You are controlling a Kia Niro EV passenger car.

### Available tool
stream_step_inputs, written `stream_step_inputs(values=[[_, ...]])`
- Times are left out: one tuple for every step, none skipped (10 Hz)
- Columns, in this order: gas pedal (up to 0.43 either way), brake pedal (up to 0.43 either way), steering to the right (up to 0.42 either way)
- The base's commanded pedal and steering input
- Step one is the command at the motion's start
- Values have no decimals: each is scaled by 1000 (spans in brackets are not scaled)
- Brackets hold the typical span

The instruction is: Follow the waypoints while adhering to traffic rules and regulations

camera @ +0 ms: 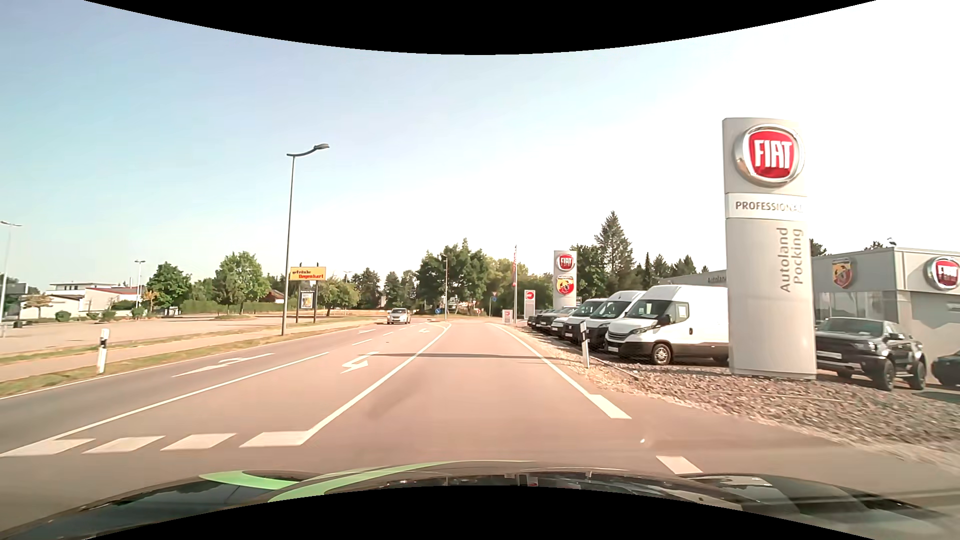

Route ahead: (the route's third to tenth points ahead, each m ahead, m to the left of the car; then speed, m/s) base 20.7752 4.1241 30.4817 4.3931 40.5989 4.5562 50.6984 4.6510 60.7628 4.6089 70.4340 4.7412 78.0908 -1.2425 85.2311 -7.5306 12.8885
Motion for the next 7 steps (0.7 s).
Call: stream_step_inputs(values=[[59, 0, -6], [47, 0, -6], [39, 0, -5], [39, 0, -5], [20, 0, -5], [8, 0, -5], [8, 0, -5]])
